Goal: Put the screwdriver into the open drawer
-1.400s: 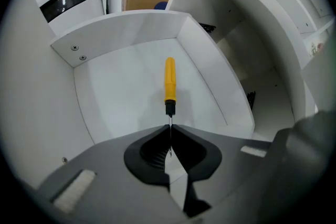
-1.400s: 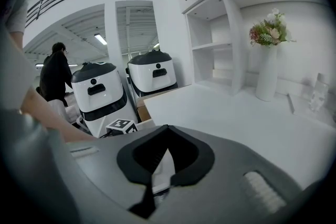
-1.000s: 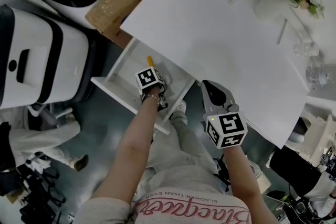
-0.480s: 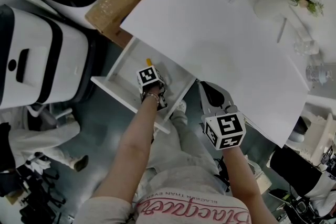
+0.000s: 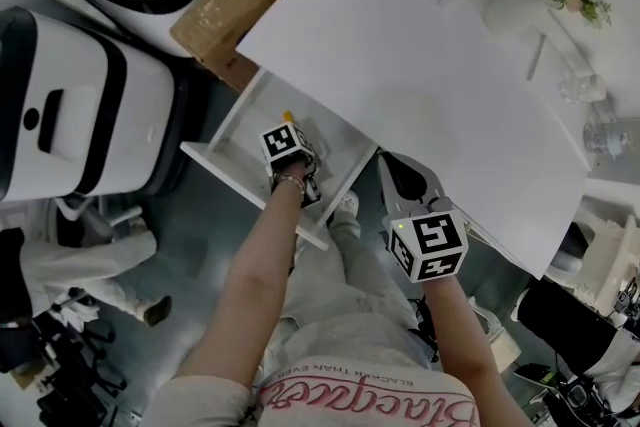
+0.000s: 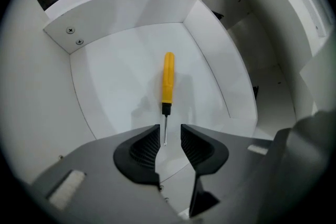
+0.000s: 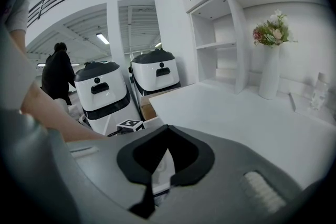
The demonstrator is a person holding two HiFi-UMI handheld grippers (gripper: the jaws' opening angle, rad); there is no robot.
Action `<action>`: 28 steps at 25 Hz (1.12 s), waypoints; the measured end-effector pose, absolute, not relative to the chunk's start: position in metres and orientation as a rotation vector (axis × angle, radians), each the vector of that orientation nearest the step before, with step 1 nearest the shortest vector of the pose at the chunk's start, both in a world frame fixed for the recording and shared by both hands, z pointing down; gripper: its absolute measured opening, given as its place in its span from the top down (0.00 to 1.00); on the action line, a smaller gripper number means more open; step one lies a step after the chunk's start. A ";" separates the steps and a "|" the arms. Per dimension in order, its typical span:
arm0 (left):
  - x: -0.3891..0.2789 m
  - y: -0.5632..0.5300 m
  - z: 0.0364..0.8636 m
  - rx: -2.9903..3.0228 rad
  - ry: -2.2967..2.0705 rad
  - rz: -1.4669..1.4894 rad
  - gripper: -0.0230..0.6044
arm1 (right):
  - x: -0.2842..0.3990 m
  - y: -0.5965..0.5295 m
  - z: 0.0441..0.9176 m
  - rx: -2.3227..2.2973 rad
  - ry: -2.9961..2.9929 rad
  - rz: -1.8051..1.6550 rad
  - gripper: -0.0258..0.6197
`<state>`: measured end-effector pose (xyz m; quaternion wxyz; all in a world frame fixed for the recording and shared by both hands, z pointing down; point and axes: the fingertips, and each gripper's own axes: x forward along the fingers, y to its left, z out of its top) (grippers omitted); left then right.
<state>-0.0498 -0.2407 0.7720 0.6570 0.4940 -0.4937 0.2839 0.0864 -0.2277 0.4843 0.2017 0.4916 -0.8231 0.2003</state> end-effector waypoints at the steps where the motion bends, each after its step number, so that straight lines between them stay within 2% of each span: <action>1: -0.050 -0.241 0.769 1.120 -1.121 0.635 0.73 | 0.085 -0.228 0.482 1.375 -2.302 0.555 0.96; 28: -0.055 -0.255 0.659 1.381 -1.170 0.619 0.73 | 0.086 -0.240 0.396 1.410 -2.401 0.310 0.96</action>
